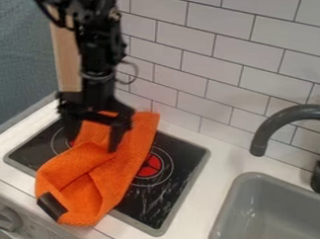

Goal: Fold the cloth from the bottom to the top

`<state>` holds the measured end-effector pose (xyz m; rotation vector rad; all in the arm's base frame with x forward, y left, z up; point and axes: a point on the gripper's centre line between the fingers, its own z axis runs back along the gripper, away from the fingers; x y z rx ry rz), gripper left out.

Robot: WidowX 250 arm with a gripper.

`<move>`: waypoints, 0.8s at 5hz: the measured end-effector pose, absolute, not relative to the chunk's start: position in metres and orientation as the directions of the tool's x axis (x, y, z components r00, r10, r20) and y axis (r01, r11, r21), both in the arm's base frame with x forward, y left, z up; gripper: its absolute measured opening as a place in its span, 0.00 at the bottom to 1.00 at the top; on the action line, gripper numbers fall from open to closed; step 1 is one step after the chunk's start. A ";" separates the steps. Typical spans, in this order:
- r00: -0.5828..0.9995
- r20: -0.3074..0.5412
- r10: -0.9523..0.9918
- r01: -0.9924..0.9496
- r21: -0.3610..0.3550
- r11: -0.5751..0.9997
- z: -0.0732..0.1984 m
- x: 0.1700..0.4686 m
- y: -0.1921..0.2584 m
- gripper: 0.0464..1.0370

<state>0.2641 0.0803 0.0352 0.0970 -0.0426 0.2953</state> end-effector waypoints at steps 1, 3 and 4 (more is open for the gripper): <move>0.931 0.080 0.356 -0.364 0.106 0.926 0.037 0.248 0.089 0.96; 0.868 0.076 0.490 -0.496 0.159 0.854 0.023 0.209 0.108 0.96; 0.855 0.092 0.510 -0.518 0.172 0.838 0.020 0.208 0.112 0.96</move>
